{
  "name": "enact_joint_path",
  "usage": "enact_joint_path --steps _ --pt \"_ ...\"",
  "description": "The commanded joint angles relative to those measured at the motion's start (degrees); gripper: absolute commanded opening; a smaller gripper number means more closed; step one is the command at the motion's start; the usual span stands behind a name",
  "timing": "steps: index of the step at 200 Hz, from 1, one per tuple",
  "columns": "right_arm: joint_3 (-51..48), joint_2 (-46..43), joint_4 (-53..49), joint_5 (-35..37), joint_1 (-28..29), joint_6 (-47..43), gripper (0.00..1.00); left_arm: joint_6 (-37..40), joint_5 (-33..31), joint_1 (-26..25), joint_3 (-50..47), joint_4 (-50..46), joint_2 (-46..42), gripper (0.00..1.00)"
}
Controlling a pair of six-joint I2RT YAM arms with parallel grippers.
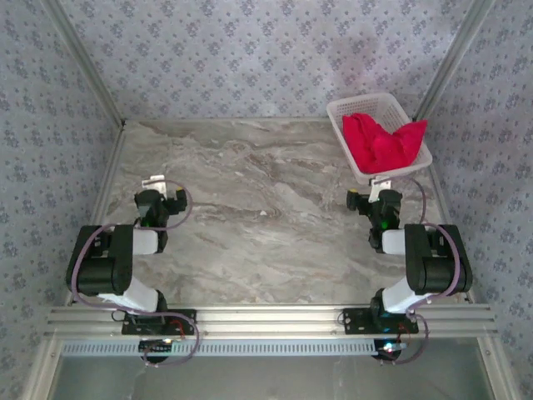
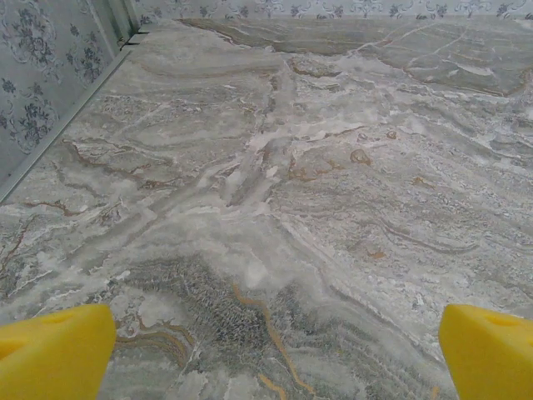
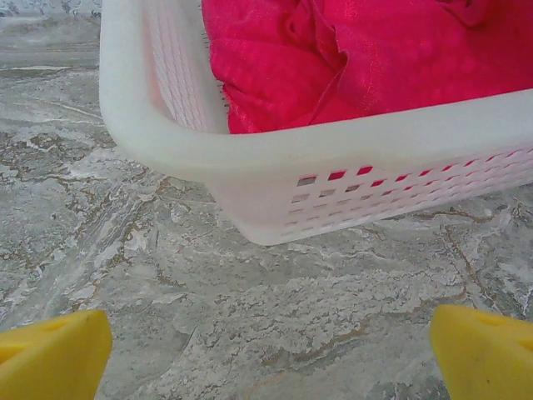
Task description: Fold the inside-out t-shirt
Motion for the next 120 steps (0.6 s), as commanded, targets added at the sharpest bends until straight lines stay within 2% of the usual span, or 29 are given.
enact_joint_path --steps 1,120 --pt "1.33 0.12 -0.94 -0.57 -0.20 -0.33 1.00 -0.60 0.65 0.20 1.20 -0.09 0.26 1.00" --pt "1.22 0.14 -0.77 -0.22 -0.02 -0.50 1.00 -0.61 0.61 0.20 1.25 -0.10 0.26 1.00"
